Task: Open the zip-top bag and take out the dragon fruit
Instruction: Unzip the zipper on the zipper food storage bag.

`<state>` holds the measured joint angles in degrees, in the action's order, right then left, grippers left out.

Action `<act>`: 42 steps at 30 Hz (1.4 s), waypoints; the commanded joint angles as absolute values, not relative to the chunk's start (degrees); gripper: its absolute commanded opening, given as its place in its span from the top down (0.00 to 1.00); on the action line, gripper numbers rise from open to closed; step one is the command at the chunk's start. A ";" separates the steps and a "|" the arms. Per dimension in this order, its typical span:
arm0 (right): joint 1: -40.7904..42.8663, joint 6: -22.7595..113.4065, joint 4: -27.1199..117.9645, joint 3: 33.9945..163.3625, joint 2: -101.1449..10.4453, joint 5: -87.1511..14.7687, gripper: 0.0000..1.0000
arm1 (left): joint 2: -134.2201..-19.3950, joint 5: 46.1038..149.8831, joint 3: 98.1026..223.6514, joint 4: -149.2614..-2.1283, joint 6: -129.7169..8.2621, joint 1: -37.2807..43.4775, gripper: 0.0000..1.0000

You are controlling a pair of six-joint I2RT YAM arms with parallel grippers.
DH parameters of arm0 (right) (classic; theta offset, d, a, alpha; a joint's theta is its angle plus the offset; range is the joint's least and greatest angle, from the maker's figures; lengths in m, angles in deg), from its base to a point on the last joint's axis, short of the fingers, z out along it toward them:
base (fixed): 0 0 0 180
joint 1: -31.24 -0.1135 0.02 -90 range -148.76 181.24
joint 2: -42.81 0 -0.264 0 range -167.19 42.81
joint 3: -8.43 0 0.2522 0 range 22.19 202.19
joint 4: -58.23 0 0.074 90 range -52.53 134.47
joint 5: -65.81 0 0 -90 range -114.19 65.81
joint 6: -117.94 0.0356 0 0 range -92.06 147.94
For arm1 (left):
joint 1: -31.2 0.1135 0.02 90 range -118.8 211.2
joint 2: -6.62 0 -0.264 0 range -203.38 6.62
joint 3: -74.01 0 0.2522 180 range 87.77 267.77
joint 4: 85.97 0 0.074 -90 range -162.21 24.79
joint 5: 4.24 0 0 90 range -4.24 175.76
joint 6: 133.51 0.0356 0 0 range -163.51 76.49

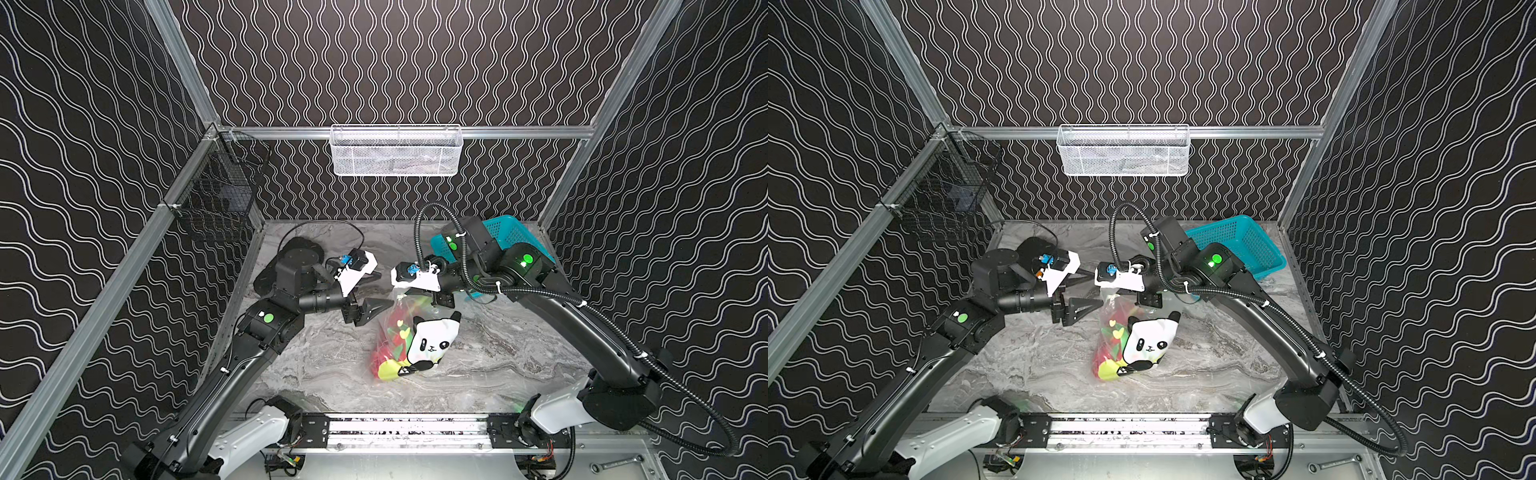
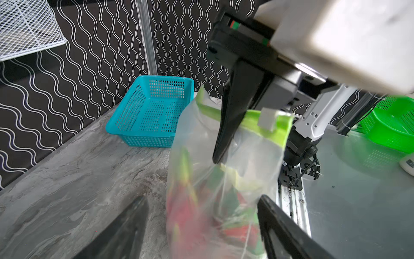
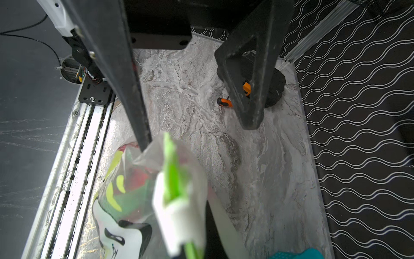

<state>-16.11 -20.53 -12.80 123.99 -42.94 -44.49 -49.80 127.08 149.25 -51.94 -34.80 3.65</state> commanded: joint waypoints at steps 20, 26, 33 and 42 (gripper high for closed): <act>-16.31 -14.82 -9.66 125.72 -44.21 -44.23 1.00 | -52.97 121.66 151.71 -55.42 -38.98 3.03 0.31; -16.37 -14.80 -10.59 124.36 -42.13 -46.13 1.00 | -56.87 125.06 154.37 -58.52 -41.19 3.06 0.43; -16.34 -15.17 -12.77 124.54 -42.65 -47.53 1.00 | -57.73 127.98 157.38 -54.96 -39.15 2.45 0.59; -16.18 -13.88 -12.81 123.28 -42.27 -49.61 0.97 | -58.68 134.96 158.00 -54.60 -39.22 1.09 1.00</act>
<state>-16.16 -14.54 -13.48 123.44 -42.83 -46.21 -58.44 132.13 157.49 -53.91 -39.93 1.50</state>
